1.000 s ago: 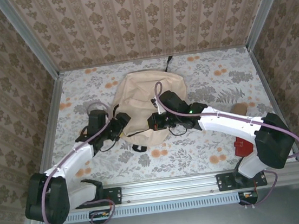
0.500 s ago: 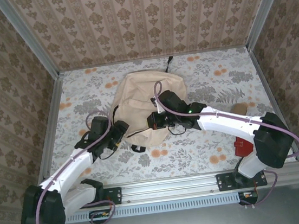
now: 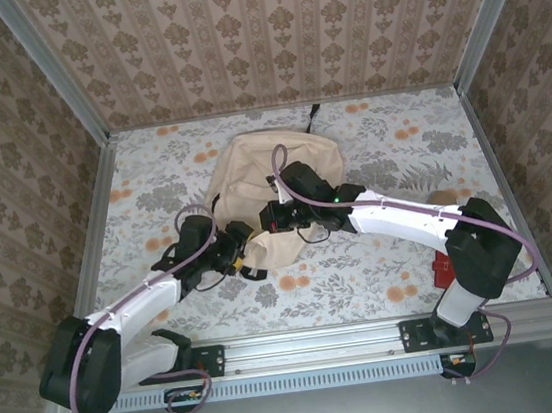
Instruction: Pack books, pencil case, and school supplies into a backpack
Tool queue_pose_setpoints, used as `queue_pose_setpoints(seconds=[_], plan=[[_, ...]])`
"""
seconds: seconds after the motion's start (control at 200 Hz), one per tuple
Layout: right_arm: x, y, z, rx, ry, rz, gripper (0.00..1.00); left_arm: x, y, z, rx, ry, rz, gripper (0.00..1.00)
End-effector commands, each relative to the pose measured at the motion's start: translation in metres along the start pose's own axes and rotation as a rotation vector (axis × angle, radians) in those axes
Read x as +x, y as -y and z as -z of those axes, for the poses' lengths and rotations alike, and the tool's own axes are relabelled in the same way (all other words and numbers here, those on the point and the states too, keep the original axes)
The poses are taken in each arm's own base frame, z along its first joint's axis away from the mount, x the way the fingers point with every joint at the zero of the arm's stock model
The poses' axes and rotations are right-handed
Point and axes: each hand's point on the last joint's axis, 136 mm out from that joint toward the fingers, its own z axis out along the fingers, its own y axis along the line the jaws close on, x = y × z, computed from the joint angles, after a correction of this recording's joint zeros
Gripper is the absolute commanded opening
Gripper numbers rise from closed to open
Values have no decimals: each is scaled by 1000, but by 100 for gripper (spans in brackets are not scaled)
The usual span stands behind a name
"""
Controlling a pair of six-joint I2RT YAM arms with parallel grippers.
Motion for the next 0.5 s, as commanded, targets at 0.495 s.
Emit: queue_pose_setpoints(seconds=[0.495], plan=[[5, -1, 18, -8, 33, -9, 0, -5, 6, 13, -9, 53, 67, 76]])
